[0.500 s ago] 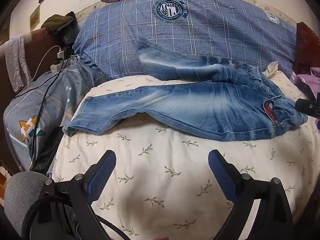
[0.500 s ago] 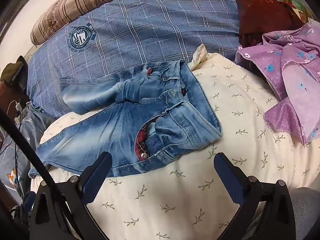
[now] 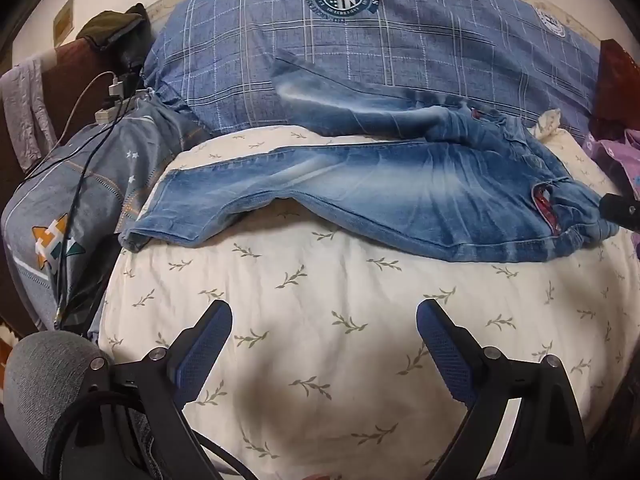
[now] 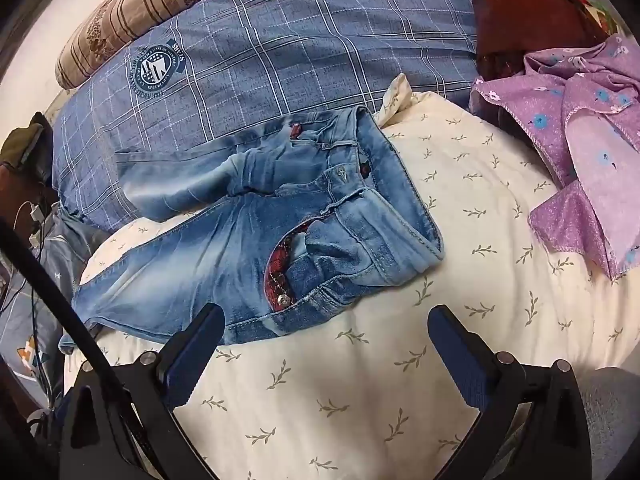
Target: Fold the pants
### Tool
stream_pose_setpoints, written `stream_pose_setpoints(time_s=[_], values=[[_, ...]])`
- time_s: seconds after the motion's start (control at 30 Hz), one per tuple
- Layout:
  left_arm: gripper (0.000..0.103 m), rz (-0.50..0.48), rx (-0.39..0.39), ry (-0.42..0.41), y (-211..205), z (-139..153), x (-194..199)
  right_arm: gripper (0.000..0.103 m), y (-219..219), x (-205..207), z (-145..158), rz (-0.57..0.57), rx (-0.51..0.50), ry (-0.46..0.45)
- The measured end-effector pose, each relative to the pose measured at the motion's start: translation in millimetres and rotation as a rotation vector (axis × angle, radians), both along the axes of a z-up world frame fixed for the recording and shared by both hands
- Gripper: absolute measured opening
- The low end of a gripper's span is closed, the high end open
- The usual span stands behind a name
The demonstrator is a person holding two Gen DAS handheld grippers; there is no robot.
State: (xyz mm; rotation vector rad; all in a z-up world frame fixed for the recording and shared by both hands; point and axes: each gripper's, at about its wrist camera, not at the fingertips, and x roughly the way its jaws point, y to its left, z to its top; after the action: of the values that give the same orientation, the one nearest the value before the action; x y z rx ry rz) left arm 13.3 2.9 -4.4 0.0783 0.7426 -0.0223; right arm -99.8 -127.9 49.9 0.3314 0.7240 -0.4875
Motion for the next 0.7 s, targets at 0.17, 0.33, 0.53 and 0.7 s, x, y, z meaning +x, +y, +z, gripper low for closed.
stream_pose_setpoints(time_s=[0.17, 0.33, 0.53, 0.7], values=[[0.095, -0.002, -0.011, -0.008, 1.9, -0.8, -4.1, 0.102, -1.8, -2.7, 4.2, -0.005, 0.004, -0.005], [0.095, 0.007, 0.003, -0.016, 3.6, 0.6, -6.8, 0.102, -1.3, -0.9, 5.1, 0.001, 0.005, 0.002], [0.095, 0.020, -0.011, -0.002, 6.3, -0.1, -4.2, 0.102, -2.4, -1.0, 5.0, 0.000, 0.004, 0.005], [0.095, 0.013, -0.033, 0.015, 9.4, 1.2, -1.0, 0.102, -3.0, -1.3, 4.7, 0.005, 0.004, 0.009]])
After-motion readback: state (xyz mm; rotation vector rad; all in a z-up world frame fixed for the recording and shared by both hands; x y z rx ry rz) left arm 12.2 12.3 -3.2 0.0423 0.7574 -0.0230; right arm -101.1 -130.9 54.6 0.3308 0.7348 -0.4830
